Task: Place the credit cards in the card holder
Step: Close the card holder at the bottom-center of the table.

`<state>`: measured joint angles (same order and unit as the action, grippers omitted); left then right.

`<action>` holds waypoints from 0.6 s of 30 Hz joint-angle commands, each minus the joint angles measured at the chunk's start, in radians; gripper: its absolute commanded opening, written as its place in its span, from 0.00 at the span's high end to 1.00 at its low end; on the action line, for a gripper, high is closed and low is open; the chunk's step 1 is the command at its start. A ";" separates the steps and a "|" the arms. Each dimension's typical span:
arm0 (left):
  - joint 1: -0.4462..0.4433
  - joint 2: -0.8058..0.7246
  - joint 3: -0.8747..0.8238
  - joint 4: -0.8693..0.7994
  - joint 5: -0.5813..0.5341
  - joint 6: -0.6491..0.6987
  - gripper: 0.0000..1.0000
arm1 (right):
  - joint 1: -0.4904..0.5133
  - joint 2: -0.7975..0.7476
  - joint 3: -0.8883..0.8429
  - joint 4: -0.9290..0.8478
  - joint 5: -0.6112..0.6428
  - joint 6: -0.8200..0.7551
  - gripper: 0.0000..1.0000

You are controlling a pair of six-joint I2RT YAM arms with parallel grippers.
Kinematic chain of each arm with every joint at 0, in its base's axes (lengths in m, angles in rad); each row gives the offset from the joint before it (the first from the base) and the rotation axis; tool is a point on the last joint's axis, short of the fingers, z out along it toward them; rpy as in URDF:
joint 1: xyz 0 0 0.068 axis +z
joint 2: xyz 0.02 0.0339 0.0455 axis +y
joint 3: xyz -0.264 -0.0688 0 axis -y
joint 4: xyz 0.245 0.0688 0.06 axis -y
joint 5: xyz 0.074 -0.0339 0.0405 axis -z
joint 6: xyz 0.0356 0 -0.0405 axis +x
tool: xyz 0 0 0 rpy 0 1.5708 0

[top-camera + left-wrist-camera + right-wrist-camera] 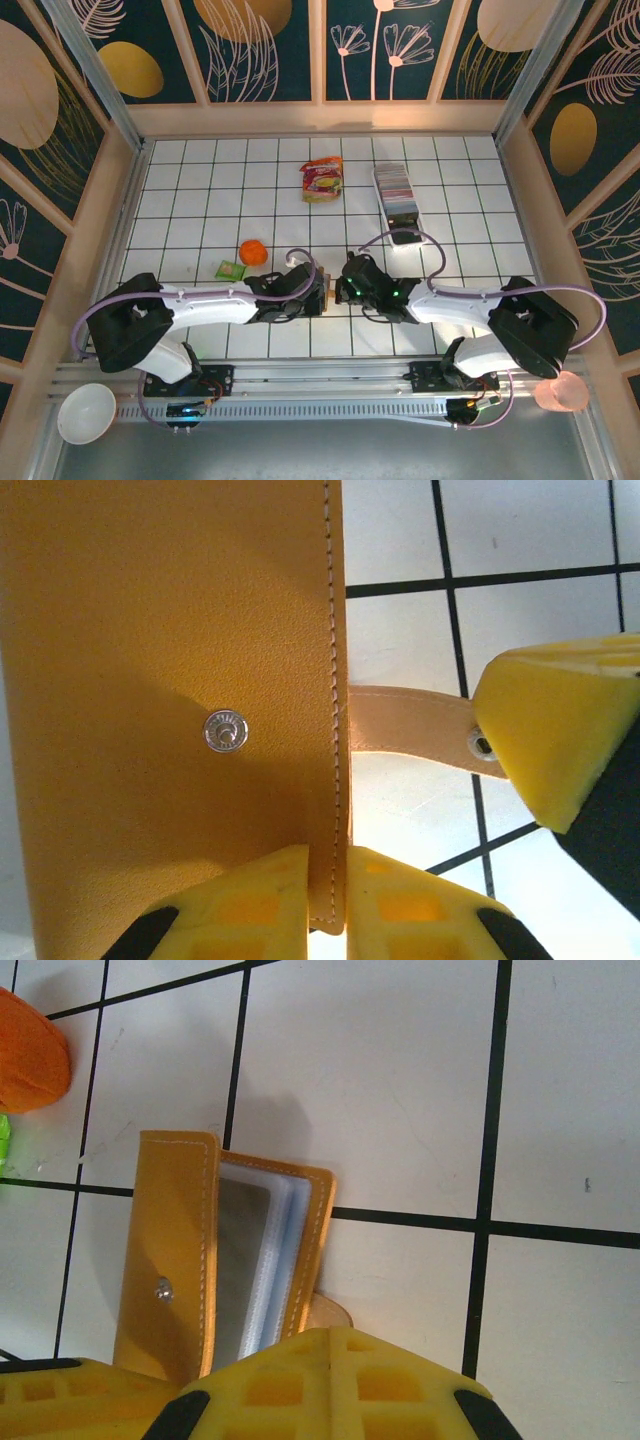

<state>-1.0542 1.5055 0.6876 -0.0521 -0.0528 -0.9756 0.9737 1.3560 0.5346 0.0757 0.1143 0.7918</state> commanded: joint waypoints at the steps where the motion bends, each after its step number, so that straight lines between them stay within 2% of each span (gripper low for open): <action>1: -0.002 -0.016 -0.055 0.053 -0.046 -0.046 0.89 | -0.008 -0.017 -0.004 -0.018 0.020 0.008 1.00; 6: 0.023 -0.036 -0.131 0.168 0.034 -0.074 0.79 | -0.006 -0.002 0.014 -0.018 0.009 0.001 1.00; 12: 0.028 -0.051 -0.126 0.223 0.095 -0.071 0.75 | -0.003 0.003 0.037 -0.051 0.019 -0.002 1.00; 15: 0.036 -0.100 -0.117 0.201 0.094 -0.058 0.65 | -0.005 -0.012 0.044 -0.074 0.037 -0.003 1.00; 18: 0.054 -0.151 -0.115 0.171 0.083 -0.054 0.68 | -0.007 -0.016 0.049 -0.087 0.042 -0.008 1.00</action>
<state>-1.0180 1.4094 0.5720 0.1299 0.0261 -1.0363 0.9737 1.3567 0.5564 0.0341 0.1173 0.7902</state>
